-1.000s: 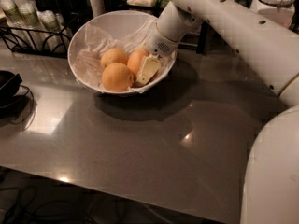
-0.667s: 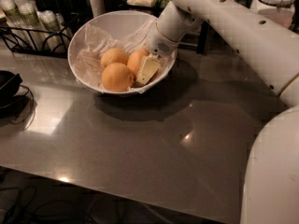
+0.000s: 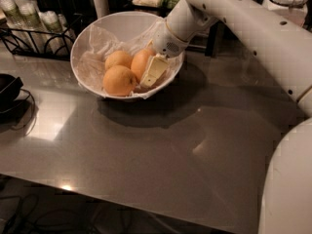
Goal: Pick orange from white bowl
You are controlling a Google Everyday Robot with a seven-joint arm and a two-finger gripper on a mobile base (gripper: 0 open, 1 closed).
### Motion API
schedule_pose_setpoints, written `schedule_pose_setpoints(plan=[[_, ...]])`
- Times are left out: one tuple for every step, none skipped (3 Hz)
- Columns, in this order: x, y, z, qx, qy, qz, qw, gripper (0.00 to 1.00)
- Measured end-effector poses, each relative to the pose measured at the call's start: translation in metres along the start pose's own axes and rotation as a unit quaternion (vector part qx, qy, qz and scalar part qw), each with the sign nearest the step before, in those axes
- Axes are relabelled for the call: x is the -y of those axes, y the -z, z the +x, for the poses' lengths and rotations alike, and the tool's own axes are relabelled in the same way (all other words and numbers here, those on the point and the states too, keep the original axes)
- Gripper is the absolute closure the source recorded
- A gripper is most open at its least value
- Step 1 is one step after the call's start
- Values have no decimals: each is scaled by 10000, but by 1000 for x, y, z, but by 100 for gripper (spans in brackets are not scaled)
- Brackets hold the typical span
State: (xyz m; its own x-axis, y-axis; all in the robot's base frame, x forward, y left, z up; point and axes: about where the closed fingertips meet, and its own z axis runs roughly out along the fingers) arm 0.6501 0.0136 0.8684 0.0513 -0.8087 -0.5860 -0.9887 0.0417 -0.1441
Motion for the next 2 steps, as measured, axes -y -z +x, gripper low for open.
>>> schedule_pose_setpoints(plan=[[1, 24, -14, 290, 149, 182, 9993, 100], [3, 42, -23, 519, 250, 311, 9979, 100]])
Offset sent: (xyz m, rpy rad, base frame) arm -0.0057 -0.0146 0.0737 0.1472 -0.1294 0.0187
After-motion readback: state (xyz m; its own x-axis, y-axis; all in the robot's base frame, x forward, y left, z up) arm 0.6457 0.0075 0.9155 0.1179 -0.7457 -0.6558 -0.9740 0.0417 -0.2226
